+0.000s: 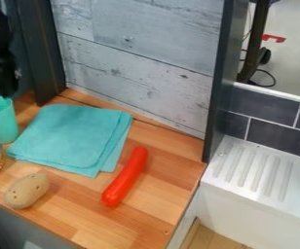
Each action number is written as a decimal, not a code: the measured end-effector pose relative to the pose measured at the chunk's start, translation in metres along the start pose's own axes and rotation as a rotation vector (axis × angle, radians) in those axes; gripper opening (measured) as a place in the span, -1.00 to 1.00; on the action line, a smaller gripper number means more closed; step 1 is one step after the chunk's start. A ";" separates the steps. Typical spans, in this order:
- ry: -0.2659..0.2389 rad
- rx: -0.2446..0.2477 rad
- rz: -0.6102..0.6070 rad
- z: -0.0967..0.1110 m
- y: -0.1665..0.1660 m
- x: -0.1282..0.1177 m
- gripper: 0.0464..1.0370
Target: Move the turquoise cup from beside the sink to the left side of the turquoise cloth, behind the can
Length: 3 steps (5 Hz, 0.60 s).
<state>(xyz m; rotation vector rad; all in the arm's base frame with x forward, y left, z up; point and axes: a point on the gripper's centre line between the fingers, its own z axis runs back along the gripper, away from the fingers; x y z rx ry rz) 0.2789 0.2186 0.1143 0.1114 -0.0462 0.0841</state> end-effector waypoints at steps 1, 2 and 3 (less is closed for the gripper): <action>0.007 -0.006 -0.060 0.026 -0.022 -0.022 0.93; 0.071 -0.114 -0.174 0.027 -0.069 -0.040 0.93; 0.125 -0.194 -0.300 0.025 -0.114 -0.056 0.93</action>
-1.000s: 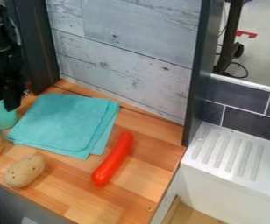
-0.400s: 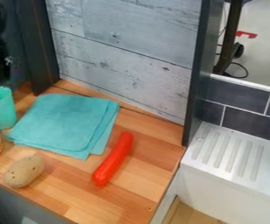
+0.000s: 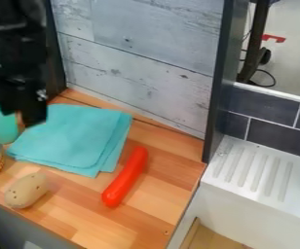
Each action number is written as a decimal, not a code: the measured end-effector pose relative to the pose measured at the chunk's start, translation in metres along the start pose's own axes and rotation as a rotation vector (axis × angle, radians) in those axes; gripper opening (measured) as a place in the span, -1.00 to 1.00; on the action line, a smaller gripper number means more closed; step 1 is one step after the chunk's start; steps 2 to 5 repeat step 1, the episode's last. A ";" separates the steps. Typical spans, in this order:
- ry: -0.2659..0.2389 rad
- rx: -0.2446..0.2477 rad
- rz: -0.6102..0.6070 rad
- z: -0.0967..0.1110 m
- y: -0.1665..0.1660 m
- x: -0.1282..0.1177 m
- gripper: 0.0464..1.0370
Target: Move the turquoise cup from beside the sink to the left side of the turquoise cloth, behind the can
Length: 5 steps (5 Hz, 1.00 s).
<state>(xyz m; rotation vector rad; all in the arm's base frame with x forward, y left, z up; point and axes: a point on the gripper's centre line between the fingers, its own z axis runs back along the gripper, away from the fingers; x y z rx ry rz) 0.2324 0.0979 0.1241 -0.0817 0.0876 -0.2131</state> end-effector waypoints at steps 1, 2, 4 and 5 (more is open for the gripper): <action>0.014 0.003 -0.048 -0.003 -0.034 0.003 0.93; 0.014 0.003 -0.048 -0.003 -0.034 0.003 0.93; 0.014 0.003 -0.048 -0.003 -0.034 0.003 0.93; 0.014 0.003 -0.048 -0.003 -0.034 0.003 0.93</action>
